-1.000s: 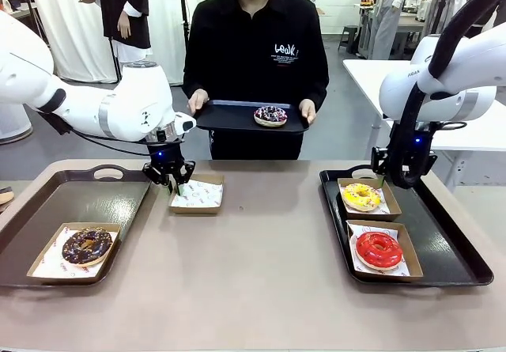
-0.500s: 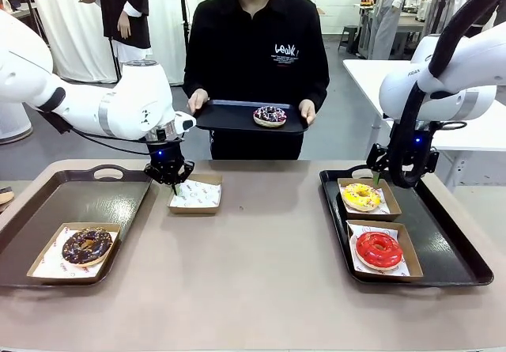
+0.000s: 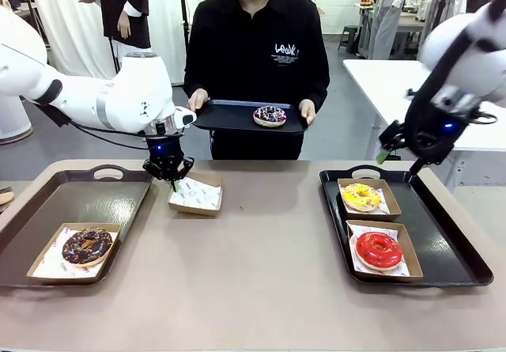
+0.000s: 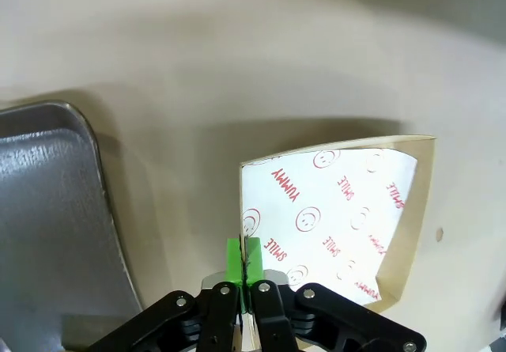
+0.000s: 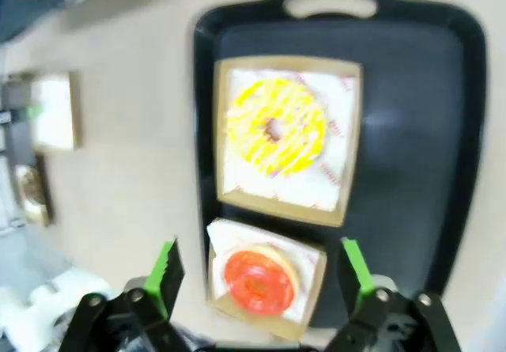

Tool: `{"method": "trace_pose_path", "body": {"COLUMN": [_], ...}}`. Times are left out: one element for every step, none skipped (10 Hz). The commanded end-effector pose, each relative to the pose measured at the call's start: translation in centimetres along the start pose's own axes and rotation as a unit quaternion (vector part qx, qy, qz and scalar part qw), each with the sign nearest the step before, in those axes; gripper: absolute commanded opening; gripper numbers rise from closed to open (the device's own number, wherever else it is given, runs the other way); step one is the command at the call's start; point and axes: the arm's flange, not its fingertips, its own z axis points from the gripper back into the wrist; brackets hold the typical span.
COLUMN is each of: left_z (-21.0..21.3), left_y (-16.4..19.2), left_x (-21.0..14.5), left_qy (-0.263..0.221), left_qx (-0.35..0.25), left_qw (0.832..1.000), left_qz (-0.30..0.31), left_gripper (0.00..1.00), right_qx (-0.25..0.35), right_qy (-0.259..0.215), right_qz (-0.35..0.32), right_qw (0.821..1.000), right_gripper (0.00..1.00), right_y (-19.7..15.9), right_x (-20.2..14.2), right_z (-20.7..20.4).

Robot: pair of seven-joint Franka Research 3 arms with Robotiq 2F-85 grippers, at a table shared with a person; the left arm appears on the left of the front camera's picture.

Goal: Individually package the donuts and arrange them on the tray.
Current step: Place the picked Paper togo box on the Handle tray while simultaneously picking up another Paper togo box from the table with the other hand.

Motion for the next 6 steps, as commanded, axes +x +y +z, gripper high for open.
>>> {"method": "trace_pose_path", "body": {"left_z": [2.9, 4.0, 5.2, 6.4, 7.9, 9.6], "left_y": [-1.5, -2.5, -3.6, -4.6, -5.6, -6.7], "left_x": [-0.5, -0.9, -1.3, -1.4, -1.5, -1.5], "left_qy": [0.013, 0.006, -0.004, -0.013, -0.023, -0.035], "left_qx": [-0.015, -0.011, -0.009, -0.008, -0.009, -0.005], "left_qw": [1.0, 0.999, 0.999, 0.998, 0.998, 0.997], "left_qz": [-0.019, -0.033, -0.043, -0.053, -0.059, -0.065], "left_gripper": [0.0, 0.0, 0.0, 0.0, 0.0, 0.0], "right_qx": [0.127, 0.165, 0.205, 0.238, 0.28, 0.323], "right_qy": [-0.036, -0.054, -0.065, -0.084, -0.087, -0.076], "right_qz": [-0.036, -0.056, -0.08, -0.104, -0.112, -0.118], "right_qw": [0.991, 0.983, 0.973, 0.962, 0.95, 0.936], "right_gripper": [1.0, 1.0, 1.0, 1.0, 1.0, 1.0], "right_y": [-6.8, -9.4, -11.8, -14.0, -16.0, -18.2], "right_x": [-5.2, -6.7, -8.0, -9.2, -10.3, -11.4], "right_z": [5.6, 7.5, 8.7, 9.4, 9.6, 9.6]}}
